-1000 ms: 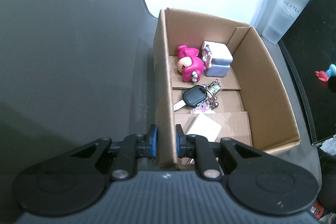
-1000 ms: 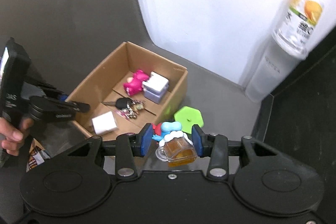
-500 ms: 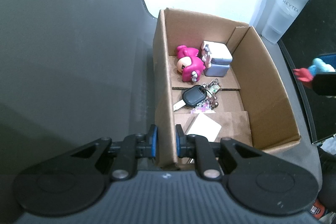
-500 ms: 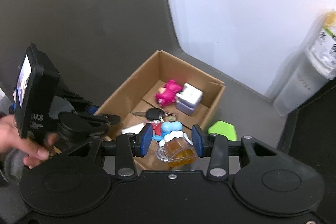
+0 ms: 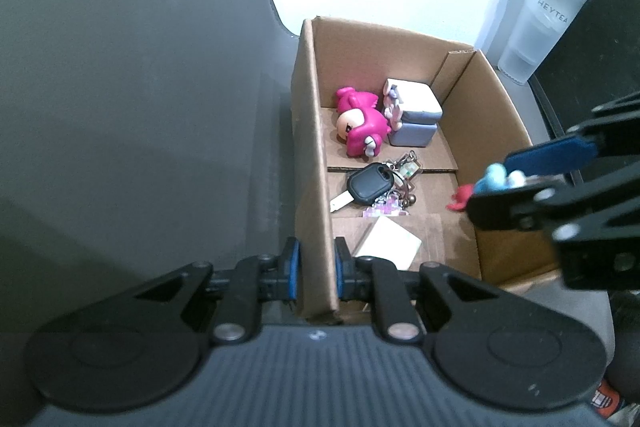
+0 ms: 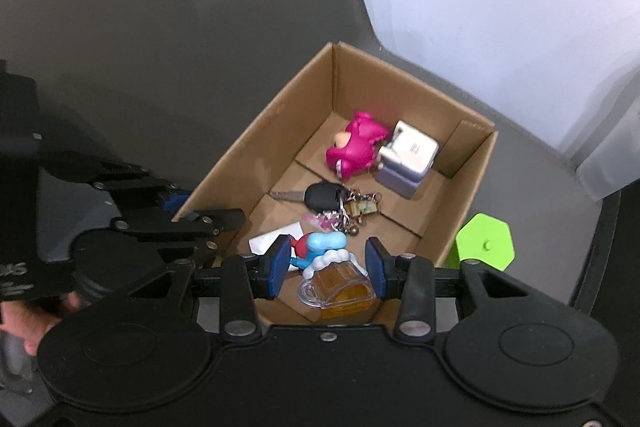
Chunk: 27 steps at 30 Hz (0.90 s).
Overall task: Organize rigid objects
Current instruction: 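Carry the figure into the box and open the right gripper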
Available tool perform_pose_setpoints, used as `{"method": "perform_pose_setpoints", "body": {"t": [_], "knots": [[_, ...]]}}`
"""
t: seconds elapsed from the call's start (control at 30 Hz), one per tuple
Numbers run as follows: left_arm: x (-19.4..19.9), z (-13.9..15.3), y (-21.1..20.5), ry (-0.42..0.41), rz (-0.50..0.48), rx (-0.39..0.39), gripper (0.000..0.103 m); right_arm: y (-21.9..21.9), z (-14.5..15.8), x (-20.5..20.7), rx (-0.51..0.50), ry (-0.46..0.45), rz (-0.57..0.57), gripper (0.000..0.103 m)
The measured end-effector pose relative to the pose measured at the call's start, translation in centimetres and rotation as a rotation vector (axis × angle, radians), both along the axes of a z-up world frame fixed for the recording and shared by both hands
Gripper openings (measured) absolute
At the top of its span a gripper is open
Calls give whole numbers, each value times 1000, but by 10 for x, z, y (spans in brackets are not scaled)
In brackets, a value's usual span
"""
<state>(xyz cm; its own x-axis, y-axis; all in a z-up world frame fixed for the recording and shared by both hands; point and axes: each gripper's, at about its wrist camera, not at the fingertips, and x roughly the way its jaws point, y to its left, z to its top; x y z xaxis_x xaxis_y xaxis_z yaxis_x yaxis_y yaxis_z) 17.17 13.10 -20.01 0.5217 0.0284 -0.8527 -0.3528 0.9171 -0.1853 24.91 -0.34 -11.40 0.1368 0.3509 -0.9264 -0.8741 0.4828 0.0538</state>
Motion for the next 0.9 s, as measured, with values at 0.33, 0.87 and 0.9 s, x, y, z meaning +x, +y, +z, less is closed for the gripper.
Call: {"method": "perform_pose_setpoints", "body": {"t": [0.33, 0.87, 0.9], "knots": [[0, 1, 0, 0, 0, -1, 16, 14, -29, 7, -93, 40, -12, 41], [-1, 0, -3, 0, 0, -1, 16, 30, -56, 8, -215, 73, 25, 46], [-1, 0, -3, -1, 0, 0, 16, 29, -54, 7, -213, 68, 30, 46]]}}
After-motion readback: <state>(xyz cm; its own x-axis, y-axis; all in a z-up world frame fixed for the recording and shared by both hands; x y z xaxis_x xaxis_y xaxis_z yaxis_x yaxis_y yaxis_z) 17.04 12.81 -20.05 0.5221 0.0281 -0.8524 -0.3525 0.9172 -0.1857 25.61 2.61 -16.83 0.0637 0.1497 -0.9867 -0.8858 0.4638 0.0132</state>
